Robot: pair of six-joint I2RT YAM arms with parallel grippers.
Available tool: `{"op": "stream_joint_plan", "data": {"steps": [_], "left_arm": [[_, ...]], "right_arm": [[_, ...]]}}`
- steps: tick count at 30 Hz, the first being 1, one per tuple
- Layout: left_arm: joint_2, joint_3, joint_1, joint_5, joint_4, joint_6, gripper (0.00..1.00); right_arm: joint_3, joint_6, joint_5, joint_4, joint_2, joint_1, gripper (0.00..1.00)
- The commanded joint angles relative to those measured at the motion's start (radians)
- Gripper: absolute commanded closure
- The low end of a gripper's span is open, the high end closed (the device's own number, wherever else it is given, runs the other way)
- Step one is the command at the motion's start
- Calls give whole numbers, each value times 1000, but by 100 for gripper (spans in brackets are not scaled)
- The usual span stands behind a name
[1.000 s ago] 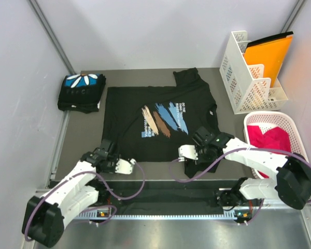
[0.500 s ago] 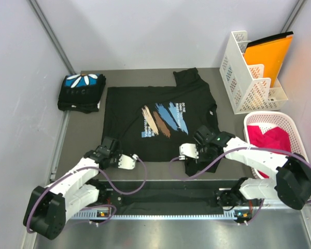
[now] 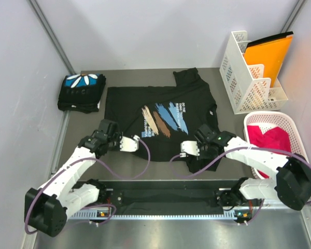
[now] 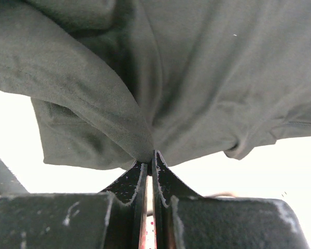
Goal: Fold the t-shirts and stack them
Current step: Fold the tshirt
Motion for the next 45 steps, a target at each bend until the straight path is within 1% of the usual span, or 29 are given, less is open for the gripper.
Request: {"op": "stream_joint_plan", "data": {"steps": [1, 5, 6, 10, 15, 17, 21, 25, 27, 34, 41, 45], "left_arm": [[-21, 93, 5, 20, -40, 12, 100], [-26, 160, 5, 8, -69, 10, 100], [-30, 170, 5, 2, -77, 12, 100], [-65, 203, 5, -6, -122, 32, 100], [-95, 236, 6, -12, -170, 53, 100], [-99, 248, 6, -12, -185, 55, 100], [-92, 272, 8, 3, -199, 52, 100], [-81, 300, 9, 22, -207, 43, 100], [-81, 305, 14, 25, -201, 43, 100], [-107, 271, 46, 26, -190, 95, 100], [-119, 269, 101, 37, -227, 125, 100], [-121, 257, 120, 65, -225, 124, 100]], "right_arm": [[27, -27, 46, 22, -55, -12, 100], [21, -60, 70, -14, -104, -21, 100], [22, -84, 84, -24, -137, -24, 100], [51, -155, 128, -135, -234, -33, 100], [112, -305, 239, -241, -378, -36, 100], [141, -348, 285, -259, -401, -35, 100], [226, -353, 303, -310, -423, -36, 100], [283, -357, 322, -304, -424, -38, 100], [284, -373, 325, -293, -441, -47, 100], [189, -451, 340, -227, -524, -65, 100], [192, -489, 327, -213, -523, -98, 100], [224, -456, 277, -183, -487, -113, 100]]}}
